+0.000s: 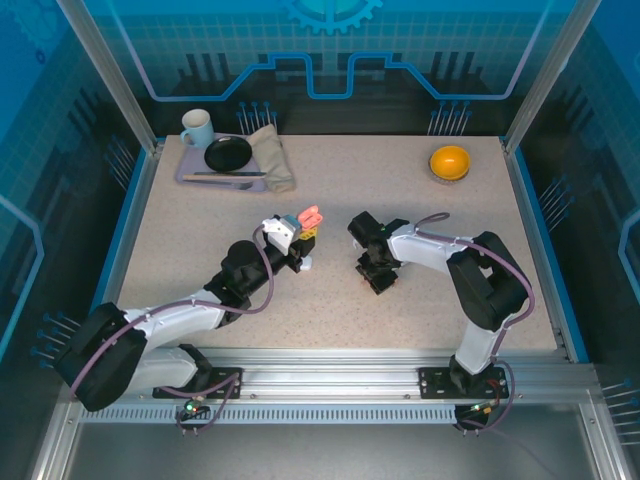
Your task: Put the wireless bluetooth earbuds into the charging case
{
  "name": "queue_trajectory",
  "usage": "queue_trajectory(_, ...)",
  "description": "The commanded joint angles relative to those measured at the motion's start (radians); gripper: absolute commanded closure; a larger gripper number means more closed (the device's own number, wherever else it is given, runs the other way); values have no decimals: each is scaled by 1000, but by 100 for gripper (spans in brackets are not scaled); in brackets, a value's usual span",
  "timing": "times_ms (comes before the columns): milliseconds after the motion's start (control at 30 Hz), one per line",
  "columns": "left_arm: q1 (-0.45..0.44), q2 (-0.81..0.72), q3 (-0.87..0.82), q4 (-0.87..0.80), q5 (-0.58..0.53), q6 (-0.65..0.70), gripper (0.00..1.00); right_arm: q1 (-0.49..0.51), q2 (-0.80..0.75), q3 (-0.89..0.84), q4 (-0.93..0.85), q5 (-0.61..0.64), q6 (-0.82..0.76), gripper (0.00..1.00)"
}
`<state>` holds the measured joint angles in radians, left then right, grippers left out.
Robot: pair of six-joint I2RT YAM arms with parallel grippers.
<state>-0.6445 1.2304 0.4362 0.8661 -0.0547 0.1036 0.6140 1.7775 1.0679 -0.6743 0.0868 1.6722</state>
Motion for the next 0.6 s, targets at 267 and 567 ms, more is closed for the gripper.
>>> queue_trajectory(267,-6,12,24,51,24,-8,100,-16,16,17,21,-14,14,60)
queue_trajectory(567,-5,14,23,54,23,-12,100,-8,11,20,16,-24,27,59)
